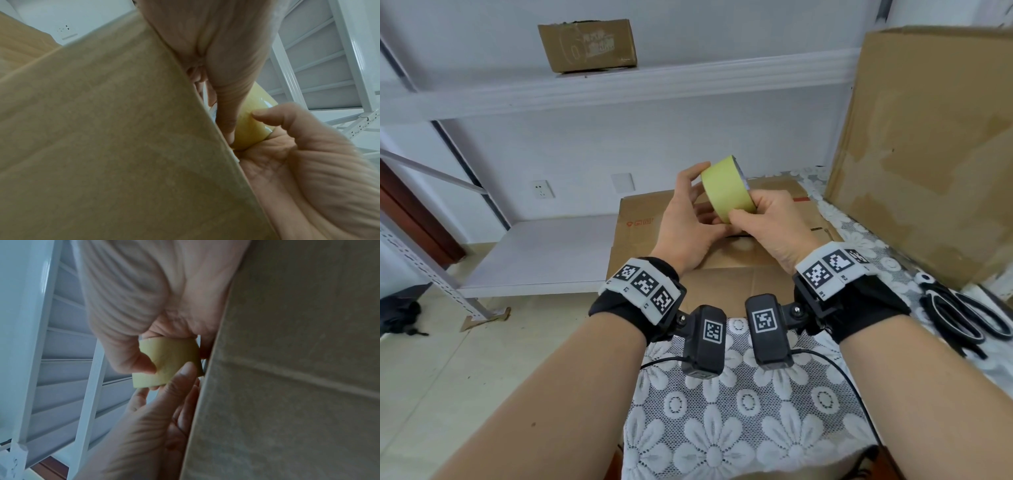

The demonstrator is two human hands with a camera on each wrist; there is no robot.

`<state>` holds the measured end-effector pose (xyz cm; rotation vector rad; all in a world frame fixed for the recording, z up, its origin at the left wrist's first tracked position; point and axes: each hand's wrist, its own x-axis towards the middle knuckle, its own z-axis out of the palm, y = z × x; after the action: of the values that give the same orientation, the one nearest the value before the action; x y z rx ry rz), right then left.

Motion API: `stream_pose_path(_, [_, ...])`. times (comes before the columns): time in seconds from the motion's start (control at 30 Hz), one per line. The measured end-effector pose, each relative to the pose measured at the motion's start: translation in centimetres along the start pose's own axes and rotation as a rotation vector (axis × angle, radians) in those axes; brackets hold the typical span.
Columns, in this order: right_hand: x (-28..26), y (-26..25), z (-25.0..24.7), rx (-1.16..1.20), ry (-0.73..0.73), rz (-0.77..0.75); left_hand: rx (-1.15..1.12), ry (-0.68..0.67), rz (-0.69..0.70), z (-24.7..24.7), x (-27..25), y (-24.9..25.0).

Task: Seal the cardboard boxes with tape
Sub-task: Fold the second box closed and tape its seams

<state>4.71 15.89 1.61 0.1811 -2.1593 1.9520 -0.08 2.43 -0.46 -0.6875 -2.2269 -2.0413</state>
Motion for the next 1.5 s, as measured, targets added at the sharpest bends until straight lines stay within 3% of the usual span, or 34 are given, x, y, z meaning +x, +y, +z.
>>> stream_pose_path(1.5, [0.03,-0.15,0.15,0.080,-0.037,0.035,0.035,0.002,0.017,-0.15,0.10,-0.40])
